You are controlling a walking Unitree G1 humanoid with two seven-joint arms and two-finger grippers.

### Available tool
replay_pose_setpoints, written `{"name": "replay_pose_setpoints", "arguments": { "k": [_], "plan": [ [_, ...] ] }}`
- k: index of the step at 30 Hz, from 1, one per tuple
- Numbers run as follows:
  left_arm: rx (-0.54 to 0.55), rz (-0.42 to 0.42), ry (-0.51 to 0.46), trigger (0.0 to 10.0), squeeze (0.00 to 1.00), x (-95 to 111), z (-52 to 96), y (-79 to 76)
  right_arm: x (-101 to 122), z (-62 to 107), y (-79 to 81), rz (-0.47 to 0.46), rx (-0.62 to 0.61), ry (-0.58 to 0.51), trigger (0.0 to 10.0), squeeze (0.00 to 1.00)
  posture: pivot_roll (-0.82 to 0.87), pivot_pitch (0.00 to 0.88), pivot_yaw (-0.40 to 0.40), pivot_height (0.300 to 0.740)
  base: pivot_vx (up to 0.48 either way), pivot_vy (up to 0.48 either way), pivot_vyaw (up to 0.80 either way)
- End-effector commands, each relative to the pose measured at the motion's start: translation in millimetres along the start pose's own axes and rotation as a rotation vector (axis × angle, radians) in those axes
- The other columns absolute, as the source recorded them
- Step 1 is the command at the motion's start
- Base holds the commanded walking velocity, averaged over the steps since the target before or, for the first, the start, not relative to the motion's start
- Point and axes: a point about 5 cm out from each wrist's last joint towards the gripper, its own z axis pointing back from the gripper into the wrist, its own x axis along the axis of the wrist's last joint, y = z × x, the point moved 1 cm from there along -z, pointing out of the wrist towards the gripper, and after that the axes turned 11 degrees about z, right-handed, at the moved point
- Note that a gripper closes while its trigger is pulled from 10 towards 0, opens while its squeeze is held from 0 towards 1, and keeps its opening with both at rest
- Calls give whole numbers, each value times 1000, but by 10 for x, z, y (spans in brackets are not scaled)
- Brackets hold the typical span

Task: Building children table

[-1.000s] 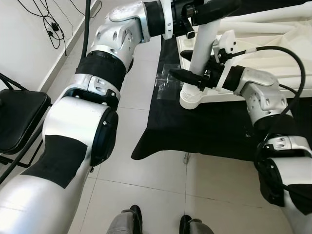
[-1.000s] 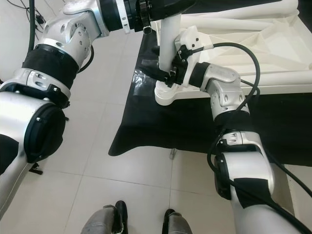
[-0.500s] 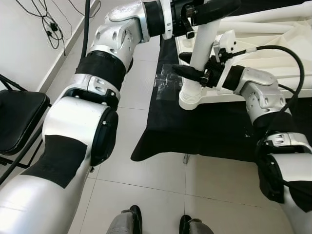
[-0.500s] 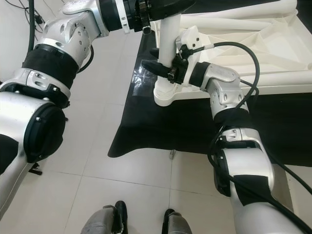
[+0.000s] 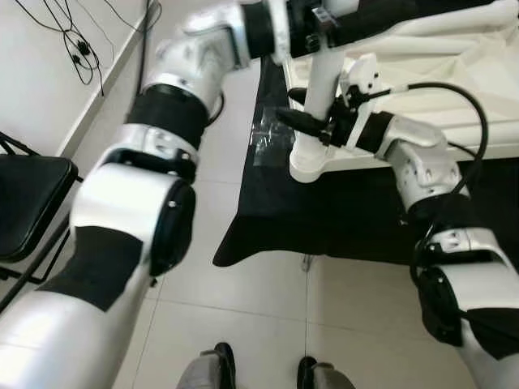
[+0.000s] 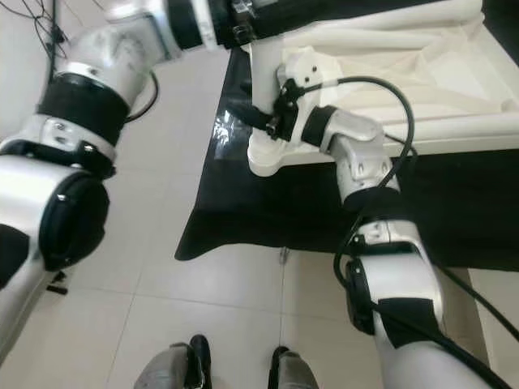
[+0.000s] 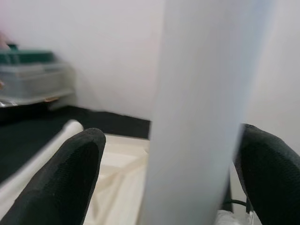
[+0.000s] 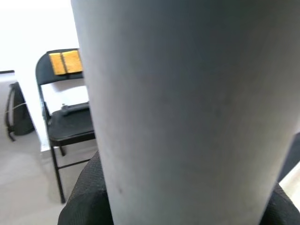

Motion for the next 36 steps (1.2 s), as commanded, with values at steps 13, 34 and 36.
{"name": "replay_pose_setpoints", "arguments": {
  "k": [13,34,36],
  "plan": [
    [165,-51,17,10000,0,74,943,-150,-562,134,726,-49,-571,494,0,0,103,295,21,740,0,0,0],
    [645,246,147,10000,0,-1170,1926,-975,-275,50,848,-253,-746,366,10000,957,119,285,14,740,0,0,0],
    [665,268,165,10000,0,-1268,1918,-1053,-222,42,827,-277,-765,316,10000,1000,119,285,14,740,0,0,0]
  ]
}}
